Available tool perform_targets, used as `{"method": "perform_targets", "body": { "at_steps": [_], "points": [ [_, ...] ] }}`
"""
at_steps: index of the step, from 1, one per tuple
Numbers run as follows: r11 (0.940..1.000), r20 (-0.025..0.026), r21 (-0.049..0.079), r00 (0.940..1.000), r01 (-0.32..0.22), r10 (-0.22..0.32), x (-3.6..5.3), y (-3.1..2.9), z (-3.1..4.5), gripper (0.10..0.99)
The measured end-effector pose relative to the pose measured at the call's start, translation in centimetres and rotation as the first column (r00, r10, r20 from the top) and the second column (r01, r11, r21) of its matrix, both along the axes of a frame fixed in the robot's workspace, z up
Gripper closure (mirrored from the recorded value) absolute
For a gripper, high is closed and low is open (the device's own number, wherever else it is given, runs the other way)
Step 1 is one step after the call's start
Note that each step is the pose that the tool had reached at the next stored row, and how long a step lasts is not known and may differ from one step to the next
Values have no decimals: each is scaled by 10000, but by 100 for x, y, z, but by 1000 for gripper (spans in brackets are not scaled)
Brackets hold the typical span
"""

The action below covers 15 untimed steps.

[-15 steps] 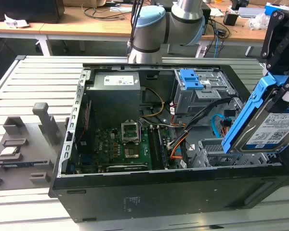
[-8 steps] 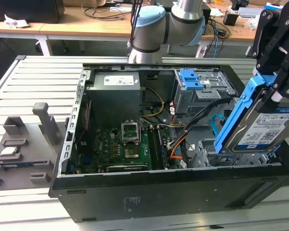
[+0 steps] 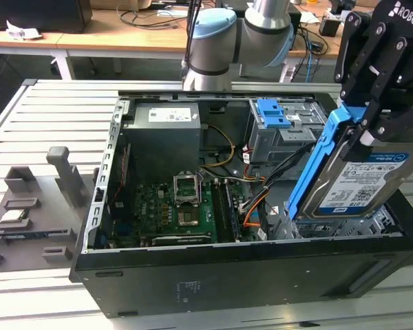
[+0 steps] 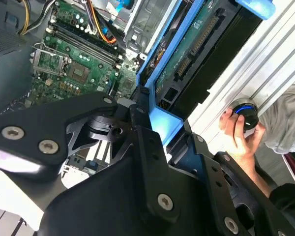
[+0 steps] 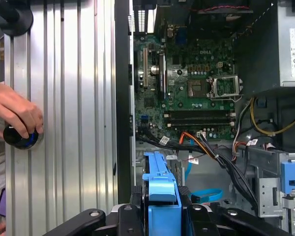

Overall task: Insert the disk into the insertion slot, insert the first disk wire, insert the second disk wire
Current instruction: 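Insert the disk into the insertion slot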

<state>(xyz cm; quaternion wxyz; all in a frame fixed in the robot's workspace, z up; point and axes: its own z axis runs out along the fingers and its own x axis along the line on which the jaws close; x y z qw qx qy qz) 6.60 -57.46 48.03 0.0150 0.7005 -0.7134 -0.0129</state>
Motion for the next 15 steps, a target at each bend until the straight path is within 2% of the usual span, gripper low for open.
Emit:
{"method": "perform_targets", "body": {
  "at_steps": [3,6,8,11,15],
  "points": [
    [10000,0,1,10000,1,-1,-151,6,0,718],
    [10000,0,0,10000,0,0,-258,15,0,718],
    [10000,0,1,10000,0,0,-292,17,-1,718],
    [10000,0,1,10000,-1,1,-398,27,0,718],
    [10000,0,1,10000,0,0,-478,37,0,718]
  ]
}}
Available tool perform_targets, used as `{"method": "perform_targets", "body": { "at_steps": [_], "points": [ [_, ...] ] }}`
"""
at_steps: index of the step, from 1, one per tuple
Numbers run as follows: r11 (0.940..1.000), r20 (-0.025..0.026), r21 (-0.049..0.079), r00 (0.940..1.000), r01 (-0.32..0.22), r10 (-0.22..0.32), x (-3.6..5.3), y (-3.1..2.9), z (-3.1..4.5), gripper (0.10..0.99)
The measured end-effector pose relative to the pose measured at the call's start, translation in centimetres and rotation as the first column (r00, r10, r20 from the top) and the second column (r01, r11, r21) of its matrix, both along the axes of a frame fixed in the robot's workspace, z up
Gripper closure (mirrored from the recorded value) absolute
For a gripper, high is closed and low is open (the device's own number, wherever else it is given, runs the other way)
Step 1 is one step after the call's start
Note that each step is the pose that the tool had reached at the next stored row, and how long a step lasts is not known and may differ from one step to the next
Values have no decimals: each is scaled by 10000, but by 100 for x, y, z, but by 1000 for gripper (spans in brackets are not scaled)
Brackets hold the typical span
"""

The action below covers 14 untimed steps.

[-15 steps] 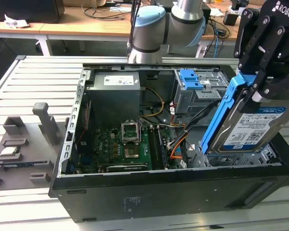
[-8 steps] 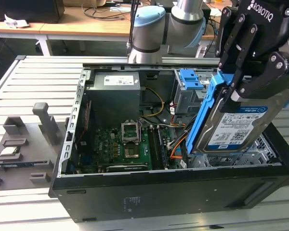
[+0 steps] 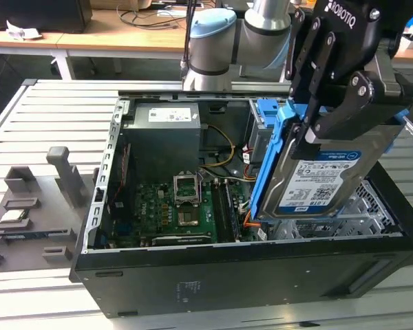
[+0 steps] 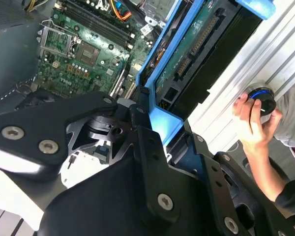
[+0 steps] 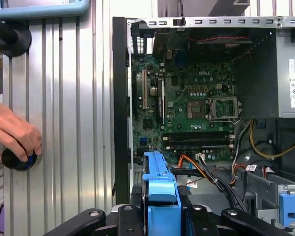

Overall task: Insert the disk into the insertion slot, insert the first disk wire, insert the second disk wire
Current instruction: 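Insert the disk into the insertion slot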

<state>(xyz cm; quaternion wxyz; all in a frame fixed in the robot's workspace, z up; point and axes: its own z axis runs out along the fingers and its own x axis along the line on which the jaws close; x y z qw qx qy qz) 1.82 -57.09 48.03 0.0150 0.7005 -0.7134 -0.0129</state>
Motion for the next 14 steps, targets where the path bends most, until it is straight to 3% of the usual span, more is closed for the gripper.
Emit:
{"method": "perform_targets", "body": {
  "at_steps": [4,7,9,14],
  "points": [
    [10000,-1,-1,10000,1,-1,-112,49,0,718],
    [10000,0,-6,10000,0,0,-110,240,-1,718],
    [10000,0,-8,10000,-1,1,-89,265,-2,718],
    [10000,-1,-30,10000,0,0,190,266,-7,718]
  ]
}}
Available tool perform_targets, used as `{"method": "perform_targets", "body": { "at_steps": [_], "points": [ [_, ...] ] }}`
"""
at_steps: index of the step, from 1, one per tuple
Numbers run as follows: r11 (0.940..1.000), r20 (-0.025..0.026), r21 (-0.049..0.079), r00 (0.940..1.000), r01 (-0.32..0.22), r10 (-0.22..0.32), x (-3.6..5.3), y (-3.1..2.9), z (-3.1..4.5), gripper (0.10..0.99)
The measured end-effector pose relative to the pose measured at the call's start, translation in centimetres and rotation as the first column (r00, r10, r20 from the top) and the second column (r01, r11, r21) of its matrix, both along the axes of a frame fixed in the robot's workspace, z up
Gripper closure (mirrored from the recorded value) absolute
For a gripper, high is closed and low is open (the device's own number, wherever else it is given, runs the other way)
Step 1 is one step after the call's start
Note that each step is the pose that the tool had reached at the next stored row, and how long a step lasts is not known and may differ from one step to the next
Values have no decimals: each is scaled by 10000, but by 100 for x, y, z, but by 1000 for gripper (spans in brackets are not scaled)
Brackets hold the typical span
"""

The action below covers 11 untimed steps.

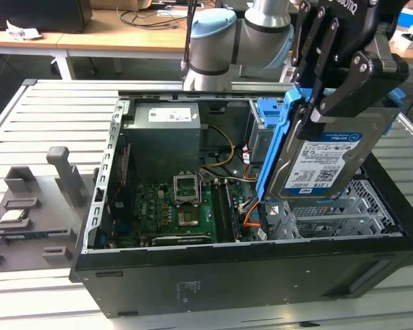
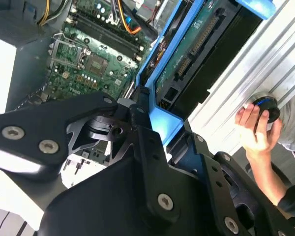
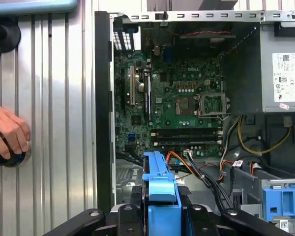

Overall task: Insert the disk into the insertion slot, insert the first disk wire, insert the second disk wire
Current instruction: 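Insert the disk into the insertion slot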

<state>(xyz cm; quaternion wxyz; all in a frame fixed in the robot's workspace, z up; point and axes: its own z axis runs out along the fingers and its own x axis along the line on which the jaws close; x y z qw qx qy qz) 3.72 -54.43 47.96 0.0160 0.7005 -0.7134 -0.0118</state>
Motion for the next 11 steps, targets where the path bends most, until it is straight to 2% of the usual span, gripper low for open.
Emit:
{"method": "perform_targets", "body": {
  "at_steps": [4,7,11],
  "points": [
    [10000,1,-33,10000,-1,1,204,3,0,718],
    [10000,1,-53,10000,0,0,322,5,-1,718],
    [10000,1,-70,10000,1,-1,429,8,-1,718]
  ]
}}
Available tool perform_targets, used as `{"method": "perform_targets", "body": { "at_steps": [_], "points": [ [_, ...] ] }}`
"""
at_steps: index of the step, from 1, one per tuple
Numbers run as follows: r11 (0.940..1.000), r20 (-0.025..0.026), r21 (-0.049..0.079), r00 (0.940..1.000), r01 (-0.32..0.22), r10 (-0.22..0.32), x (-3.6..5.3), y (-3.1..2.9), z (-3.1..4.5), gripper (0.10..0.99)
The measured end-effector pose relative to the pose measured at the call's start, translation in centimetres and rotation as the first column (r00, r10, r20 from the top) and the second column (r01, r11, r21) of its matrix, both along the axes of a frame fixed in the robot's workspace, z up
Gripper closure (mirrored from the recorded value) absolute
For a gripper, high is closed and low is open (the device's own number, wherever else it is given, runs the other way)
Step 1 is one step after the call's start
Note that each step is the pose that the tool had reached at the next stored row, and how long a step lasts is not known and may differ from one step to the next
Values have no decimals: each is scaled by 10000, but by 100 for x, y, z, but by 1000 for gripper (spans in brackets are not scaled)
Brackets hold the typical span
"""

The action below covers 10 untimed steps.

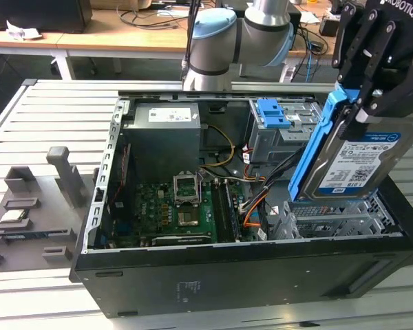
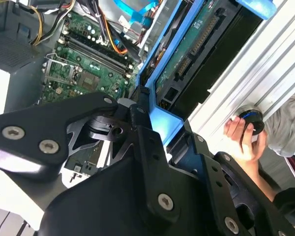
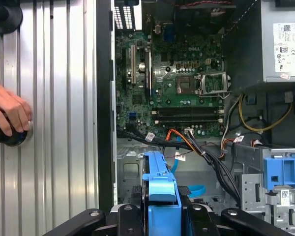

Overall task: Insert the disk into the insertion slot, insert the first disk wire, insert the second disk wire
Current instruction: 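Insert the disk into the insertion slot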

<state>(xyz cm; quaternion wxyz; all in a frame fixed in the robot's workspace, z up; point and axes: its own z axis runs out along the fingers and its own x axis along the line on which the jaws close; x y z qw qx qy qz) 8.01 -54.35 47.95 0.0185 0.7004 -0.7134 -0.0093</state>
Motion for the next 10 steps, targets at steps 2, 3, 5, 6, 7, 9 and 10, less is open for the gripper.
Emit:
{"method": "perform_targets", "body": {
  "at_steps": [2,3,5,6,7,9,10],
  "points": [
    [10000,0,-10,10000,0,0,63,2,0,718],
    [10000,0,-13,10000,-1,1,82,2,0,718],
    [10000,0,-27,10000,0,0,158,5,0,718],
    [10000,0,-35,10000,-1,1,200,8,-1,718],
    [10000,0,-37,10000,-1,1,225,12,-1,718],
    [10000,-2,-37,10000,0,0,253,17,-17,718],
    [10000,-4,-37,10000,1,-1,255,18,-36,718]
  ]
}}
